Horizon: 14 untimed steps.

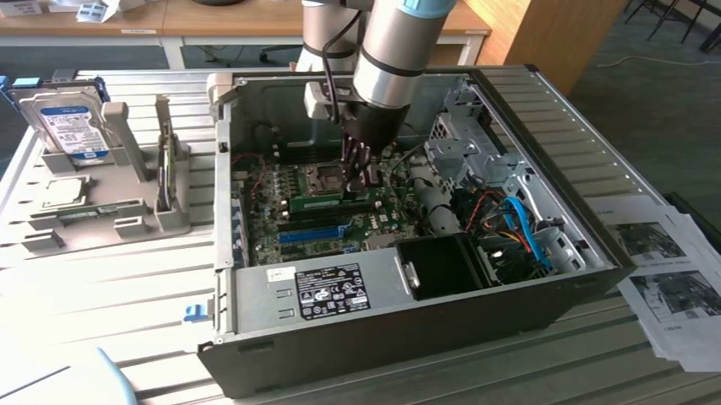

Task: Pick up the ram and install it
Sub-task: 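Insert the ram into the slot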

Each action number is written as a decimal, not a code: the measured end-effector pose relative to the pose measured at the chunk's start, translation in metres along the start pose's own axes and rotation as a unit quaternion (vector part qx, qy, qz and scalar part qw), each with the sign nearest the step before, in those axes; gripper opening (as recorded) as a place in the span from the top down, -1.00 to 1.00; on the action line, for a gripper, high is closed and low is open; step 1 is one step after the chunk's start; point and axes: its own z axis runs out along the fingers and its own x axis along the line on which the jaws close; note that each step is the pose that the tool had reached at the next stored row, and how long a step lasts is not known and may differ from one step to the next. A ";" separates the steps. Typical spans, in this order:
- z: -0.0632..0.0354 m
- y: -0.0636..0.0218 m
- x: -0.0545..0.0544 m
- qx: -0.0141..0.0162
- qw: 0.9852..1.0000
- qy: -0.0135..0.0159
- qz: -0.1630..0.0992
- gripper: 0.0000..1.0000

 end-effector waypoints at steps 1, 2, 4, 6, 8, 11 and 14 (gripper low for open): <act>0.0000 0.0000 0.000 0.000 1.000 0.000 0.000 0.78; 0.0000 0.0002 0.000 0.000 1.000 0.000 0.000 0.78; 0.0001 0.0008 0.000 0.002 1.000 0.000 0.000 0.78; 0.0001 0.0010 0.000 0.002 1.000 0.000 0.000 0.78; 0.0002 0.0013 0.000 0.003 1.000 0.000 0.000 0.78; 0.0002 0.0016 0.000 0.004 1.000 0.000 0.000 0.78; 0.0004 0.0016 0.000 0.004 1.000 0.000 0.000 0.78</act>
